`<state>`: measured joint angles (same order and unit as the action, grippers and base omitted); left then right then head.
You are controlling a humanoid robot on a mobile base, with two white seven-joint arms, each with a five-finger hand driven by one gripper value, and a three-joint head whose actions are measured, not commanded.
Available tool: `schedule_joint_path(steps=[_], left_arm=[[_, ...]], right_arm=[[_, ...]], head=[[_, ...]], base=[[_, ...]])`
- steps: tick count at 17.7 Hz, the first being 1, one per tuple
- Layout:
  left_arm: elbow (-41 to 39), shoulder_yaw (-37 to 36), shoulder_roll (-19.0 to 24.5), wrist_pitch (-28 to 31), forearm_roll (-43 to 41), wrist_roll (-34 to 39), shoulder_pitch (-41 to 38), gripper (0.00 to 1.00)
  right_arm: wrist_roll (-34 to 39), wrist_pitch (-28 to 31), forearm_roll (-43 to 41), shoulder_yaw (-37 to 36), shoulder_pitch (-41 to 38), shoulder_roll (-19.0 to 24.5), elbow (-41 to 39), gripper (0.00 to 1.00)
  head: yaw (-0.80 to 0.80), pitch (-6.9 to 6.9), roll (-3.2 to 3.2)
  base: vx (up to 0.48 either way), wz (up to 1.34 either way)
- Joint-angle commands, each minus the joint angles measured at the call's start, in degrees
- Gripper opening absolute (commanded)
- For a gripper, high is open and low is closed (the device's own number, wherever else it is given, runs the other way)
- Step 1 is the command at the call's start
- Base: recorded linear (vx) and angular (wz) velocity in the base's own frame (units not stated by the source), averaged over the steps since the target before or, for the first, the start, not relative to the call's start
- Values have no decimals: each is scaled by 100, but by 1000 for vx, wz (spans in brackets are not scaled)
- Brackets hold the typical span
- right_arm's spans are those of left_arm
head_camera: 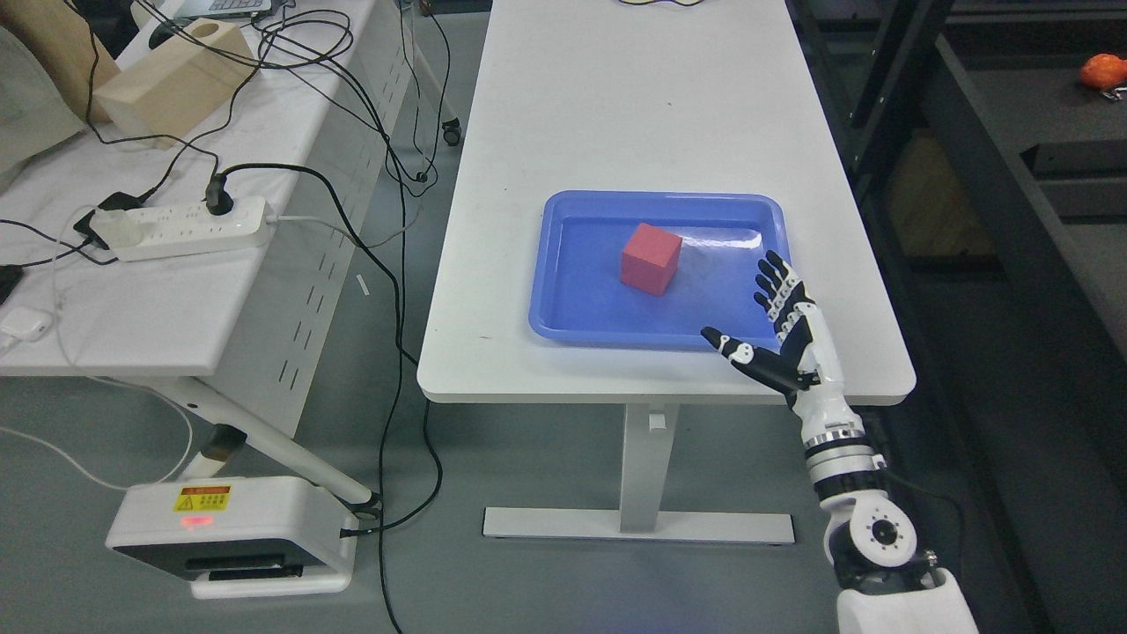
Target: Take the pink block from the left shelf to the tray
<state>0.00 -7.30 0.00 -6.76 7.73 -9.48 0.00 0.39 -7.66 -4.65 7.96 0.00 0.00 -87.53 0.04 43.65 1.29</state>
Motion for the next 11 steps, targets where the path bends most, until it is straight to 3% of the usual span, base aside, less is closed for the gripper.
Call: schedule_joint_path(steps=[1,11], left_arm=[[-100,0,100,0,0,-1,-114,100],[-100,0,100,0,0,-1,-114,100]], right_arm=[[5,283,-149,-619,53,-100,-1,99],[22,292,-458,-769,53,-100,-1,99]], head=[[0,0,0],[0,0,0]], base=[[-158,37],[-141,-82]])
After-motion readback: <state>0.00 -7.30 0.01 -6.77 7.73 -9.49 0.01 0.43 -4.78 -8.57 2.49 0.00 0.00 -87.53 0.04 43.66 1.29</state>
